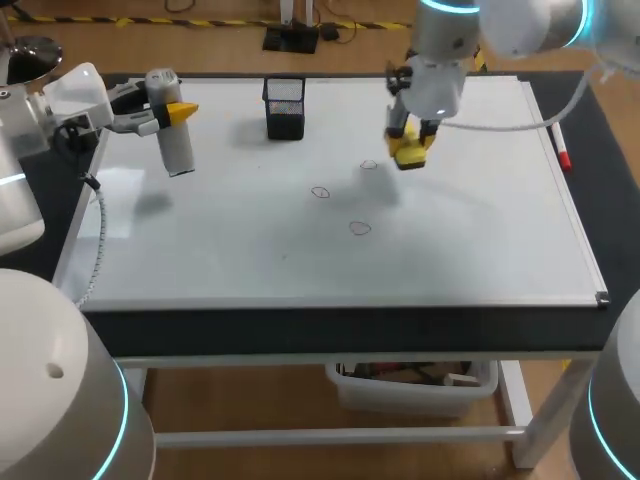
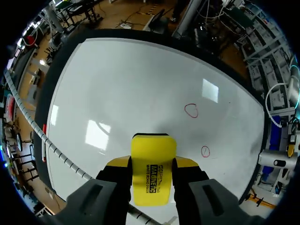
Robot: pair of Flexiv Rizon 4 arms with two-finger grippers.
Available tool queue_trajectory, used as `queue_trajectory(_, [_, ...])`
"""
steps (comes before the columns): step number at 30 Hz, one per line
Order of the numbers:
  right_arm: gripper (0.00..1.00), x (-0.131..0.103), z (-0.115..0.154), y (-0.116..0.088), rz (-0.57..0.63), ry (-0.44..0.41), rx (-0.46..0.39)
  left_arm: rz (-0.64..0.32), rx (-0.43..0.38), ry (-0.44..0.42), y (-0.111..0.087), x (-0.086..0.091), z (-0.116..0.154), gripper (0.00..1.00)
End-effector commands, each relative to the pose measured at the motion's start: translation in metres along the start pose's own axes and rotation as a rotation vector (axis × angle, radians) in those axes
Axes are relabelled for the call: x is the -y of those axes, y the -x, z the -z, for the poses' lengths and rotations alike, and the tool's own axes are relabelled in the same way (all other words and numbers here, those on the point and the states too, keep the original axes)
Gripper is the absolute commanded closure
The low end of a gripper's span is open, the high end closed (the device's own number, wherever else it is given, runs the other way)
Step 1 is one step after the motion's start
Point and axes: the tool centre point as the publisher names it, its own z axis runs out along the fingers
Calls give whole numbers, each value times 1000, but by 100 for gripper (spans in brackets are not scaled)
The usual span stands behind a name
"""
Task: Pick up the inspection probe, press it on each red-marked spot on the whiteboard one by one, put down the probe, pick up the eraser, and wipe off all the red marks.
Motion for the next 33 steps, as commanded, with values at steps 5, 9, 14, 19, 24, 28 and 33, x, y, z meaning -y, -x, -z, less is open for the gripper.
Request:
queue_trajectory(5, [100,-17,-12,58,86,-52,-42,0,-2,-2,1,0,0,100])
queue_trajectory(9, [100,-19,-20,86,139,-57,-10,0,-2,-2,1,0,0,100])
queue_trajectory(14, [100,-18,-32,116,182,-59,-18,0,-2,-2,1,0,0,100])
queue_trajectory(19, [100,-18,-46,141,224,-88,-48,0,-2,-2,1,0,0,100])
queue_trajectory(24, [100,-11,-57,156,223,-82,-43,0,-2,-2,1,0,0,100])
queue_trajectory(28, [100,-6,-64,162,219,-78,-46,0,-2,-2,1,0,0,100])
queue_trajectory(33, [100,1,-68,163,212,-81,-49,0,-2,-2,1,0,0,100])
